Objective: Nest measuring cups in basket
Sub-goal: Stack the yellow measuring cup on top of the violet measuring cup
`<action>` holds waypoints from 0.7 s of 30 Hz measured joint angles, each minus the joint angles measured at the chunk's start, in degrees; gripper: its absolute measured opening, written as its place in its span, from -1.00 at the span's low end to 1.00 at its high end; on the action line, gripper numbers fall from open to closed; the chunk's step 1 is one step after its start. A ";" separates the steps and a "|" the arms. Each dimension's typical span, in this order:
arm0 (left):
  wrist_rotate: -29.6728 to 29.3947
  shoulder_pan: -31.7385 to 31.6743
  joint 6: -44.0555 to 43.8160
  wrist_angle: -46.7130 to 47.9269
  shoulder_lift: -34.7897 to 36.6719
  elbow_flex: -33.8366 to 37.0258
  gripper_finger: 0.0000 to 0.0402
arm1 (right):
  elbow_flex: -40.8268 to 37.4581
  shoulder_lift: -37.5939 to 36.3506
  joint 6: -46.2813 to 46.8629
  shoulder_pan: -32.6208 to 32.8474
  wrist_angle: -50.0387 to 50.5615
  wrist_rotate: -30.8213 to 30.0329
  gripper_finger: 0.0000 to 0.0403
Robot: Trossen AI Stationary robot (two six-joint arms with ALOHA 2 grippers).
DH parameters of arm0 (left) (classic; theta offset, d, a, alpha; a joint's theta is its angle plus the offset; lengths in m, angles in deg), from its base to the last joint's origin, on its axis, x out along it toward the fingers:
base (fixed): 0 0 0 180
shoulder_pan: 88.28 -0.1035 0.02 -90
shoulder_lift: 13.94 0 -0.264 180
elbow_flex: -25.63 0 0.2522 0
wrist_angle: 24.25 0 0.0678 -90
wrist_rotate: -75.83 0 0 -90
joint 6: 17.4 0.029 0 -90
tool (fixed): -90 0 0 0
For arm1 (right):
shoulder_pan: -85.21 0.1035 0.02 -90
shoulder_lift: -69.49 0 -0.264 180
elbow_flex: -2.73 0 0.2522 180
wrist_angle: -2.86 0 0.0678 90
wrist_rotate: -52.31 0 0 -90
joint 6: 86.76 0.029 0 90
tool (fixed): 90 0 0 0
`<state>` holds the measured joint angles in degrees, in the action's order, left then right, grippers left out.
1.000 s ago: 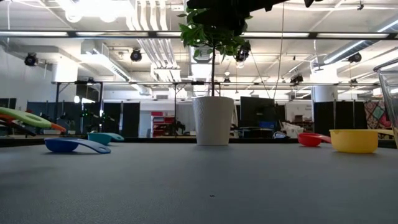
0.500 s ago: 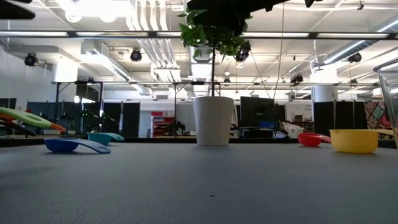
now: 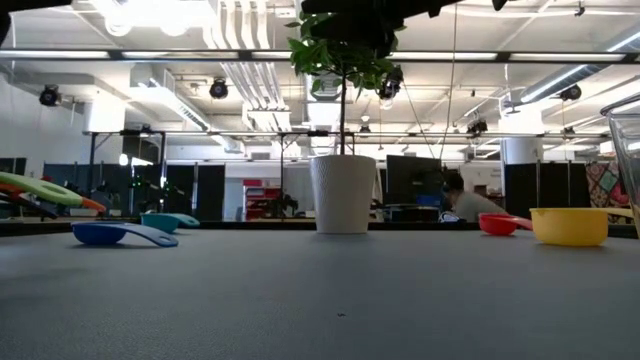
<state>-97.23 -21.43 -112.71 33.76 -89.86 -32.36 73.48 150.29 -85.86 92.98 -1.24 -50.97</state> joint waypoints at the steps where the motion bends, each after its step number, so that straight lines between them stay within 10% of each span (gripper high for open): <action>1: -0.01 0.00 0.01 -1.71 -0.22 -0.02 -0.63 | 0.00 0.00 -0.02 0.00 0.00 0.00 0.12; 21: -2.44 -3.65 0.02 -8.02 -9.63 -0.03 -0.63 | -0.04 0.85 -1.05 -0.17 0.37 -0.24 0.12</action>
<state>-99.68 -25.08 -112.69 25.74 -99.49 -32.39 73.44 151.14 -86.90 92.80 -0.87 -51.20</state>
